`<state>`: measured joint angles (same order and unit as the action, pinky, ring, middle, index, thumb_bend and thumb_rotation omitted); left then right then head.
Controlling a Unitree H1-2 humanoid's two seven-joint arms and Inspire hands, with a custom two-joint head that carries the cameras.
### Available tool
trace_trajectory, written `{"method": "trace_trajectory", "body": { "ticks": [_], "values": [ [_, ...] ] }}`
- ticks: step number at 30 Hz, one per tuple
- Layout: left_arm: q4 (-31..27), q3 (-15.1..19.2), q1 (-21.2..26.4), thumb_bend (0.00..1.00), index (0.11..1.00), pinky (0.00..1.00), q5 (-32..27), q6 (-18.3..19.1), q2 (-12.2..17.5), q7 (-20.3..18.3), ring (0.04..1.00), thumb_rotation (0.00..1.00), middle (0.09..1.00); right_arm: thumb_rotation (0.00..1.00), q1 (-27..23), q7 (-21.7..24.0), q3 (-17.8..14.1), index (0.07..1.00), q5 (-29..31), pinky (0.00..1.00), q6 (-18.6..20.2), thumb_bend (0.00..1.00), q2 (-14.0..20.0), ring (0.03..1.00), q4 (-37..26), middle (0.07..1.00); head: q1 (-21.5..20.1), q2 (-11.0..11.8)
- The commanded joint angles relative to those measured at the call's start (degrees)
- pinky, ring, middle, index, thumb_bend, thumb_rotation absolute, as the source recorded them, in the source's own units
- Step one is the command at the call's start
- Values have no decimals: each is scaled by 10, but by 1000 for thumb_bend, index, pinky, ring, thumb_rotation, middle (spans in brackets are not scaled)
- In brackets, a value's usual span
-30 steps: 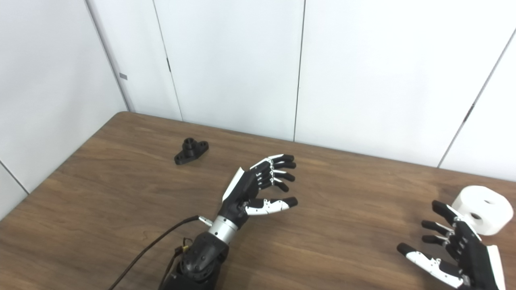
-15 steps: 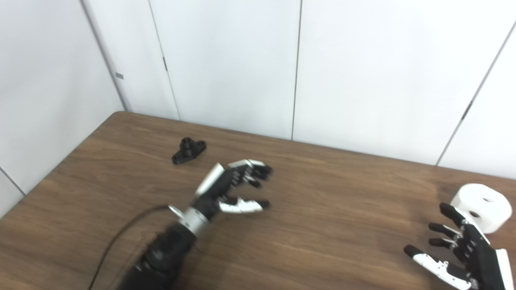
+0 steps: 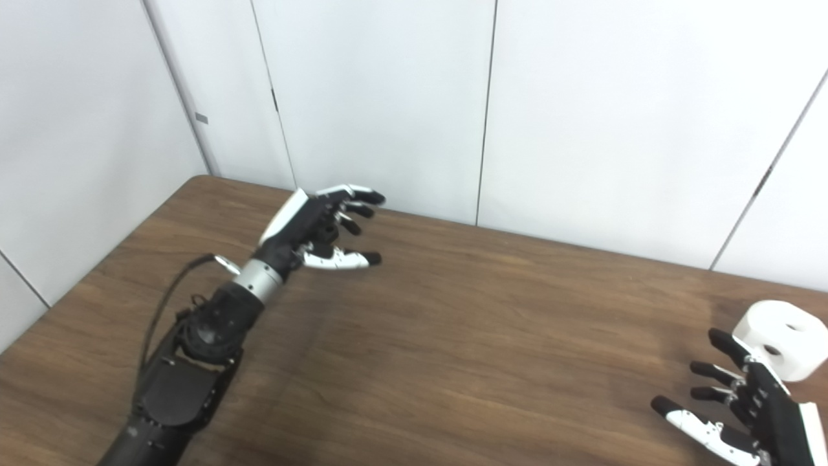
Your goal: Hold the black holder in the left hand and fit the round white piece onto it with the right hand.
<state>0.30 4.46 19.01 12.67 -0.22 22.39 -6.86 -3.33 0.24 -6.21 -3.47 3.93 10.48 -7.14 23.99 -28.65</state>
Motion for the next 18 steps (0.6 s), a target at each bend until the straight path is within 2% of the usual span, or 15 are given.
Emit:
{"method": "trace_trajectory", "body": {
  "ticks": [1,3,5,8,10,13,15,18],
  "values": [
    [-22,10,30,753,740,681,38,7,24,29,817,0,826,52,-12,2,-5,789,7,550,-11,652,7,702,-18,856,0,0],
    [-19,14,34,753,744,720,66,15,30,46,846,0,843,52,-13,3,-5,788,8,550,-11,652,8,703,-16,859,2,-1],
    [-5,25,40,755,736,747,72,4,30,68,872,0,859,59,-13,3,-5,789,8,545,-12,651,10,701,-15,860,3,-1],
    [18,41,44,745,705,703,78,-13,29,104,863,0,858,67,-12,2,-4,791,6,548,-10,652,10,704,-16,862,4,-1],
    [27,46,45,733,689,699,86,-10,30,123,868,0,859,67,-12,2,-4,792,7,551,-12,651,11,708,-16,864,5,-2],
    [40,51,46,744,701,768,102,2,36,141,933,58,910,71,-11,2,-5,796,7,557,-13,651,12,709,-15,866,5,-2],
    [49,52,47,767,721,855,107,10,39,146,979,92,954,69,-10,3,-5,799,9,560,-10,648,12,710,-18,869,5,-2],
    [57,51,47,802,751,969,122,30,41,155,998,135,995,75,-9,3,-6,800,9,558,-9,648,13,709,-20,867,4,-3]
  ]
}}
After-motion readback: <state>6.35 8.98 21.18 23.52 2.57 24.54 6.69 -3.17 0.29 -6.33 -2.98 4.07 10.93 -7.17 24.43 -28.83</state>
